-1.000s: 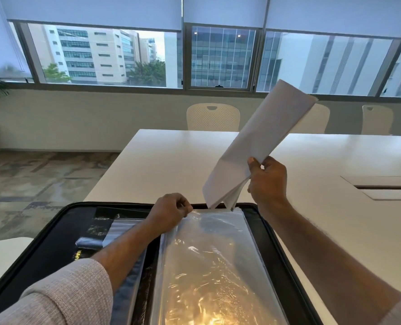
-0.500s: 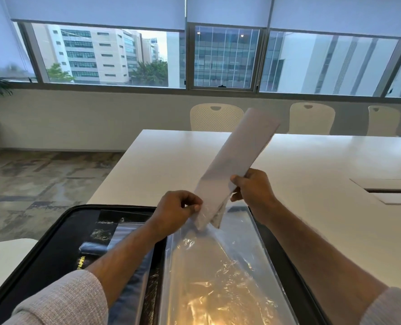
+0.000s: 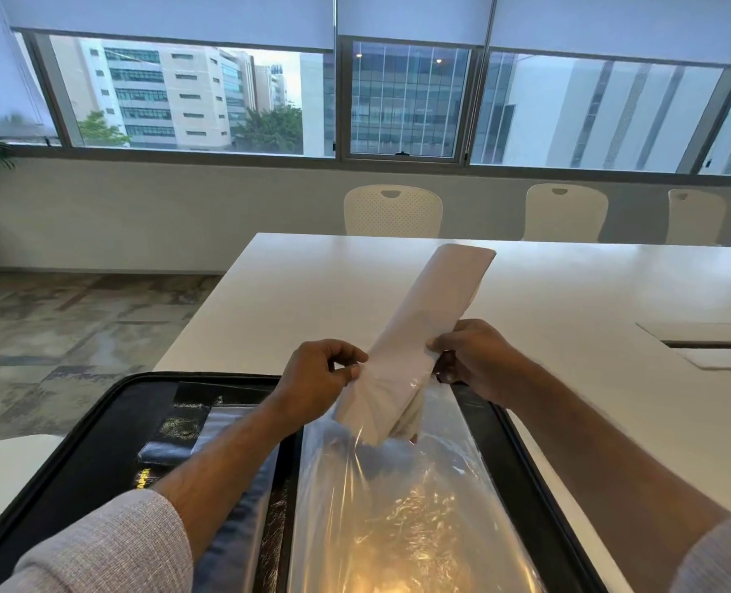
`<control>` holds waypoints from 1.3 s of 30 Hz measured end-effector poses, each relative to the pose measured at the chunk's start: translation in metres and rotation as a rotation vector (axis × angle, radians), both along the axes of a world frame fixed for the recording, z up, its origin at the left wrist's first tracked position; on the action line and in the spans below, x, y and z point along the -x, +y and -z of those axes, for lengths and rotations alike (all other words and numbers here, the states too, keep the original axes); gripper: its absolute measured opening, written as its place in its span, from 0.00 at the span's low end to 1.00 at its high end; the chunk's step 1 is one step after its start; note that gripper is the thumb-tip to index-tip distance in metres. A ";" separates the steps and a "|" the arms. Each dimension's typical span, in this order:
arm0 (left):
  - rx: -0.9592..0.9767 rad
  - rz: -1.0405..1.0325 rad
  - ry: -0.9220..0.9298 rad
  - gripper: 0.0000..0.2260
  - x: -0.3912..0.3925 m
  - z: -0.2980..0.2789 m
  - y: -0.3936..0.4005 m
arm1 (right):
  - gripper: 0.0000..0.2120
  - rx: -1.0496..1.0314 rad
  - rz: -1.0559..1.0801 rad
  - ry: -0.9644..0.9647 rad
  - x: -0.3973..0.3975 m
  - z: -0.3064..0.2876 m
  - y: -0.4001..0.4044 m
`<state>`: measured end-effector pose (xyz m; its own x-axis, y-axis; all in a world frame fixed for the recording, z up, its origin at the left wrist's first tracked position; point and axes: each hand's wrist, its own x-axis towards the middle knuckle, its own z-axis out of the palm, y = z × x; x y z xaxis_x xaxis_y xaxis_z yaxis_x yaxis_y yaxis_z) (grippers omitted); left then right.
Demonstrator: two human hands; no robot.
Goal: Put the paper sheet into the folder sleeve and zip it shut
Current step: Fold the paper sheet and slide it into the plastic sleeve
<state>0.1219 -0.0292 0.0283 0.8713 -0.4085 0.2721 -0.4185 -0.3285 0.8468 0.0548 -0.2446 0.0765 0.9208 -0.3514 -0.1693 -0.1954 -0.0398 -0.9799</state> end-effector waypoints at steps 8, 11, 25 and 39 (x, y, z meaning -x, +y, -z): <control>-0.003 0.003 -0.015 0.07 0.002 -0.001 -0.006 | 0.06 -0.026 -0.029 0.021 0.009 -0.011 -0.005; 0.001 -0.009 -0.001 0.07 0.002 -0.002 -0.009 | 0.11 0.089 -0.197 0.084 0.014 -0.013 0.001; -0.074 -0.062 0.005 0.06 0.008 0.000 -0.013 | 0.18 0.280 -0.282 0.160 0.018 -0.004 0.004; -0.209 0.179 -0.128 0.11 0.015 -0.029 -0.032 | 0.22 0.400 -0.303 0.029 0.032 0.008 0.003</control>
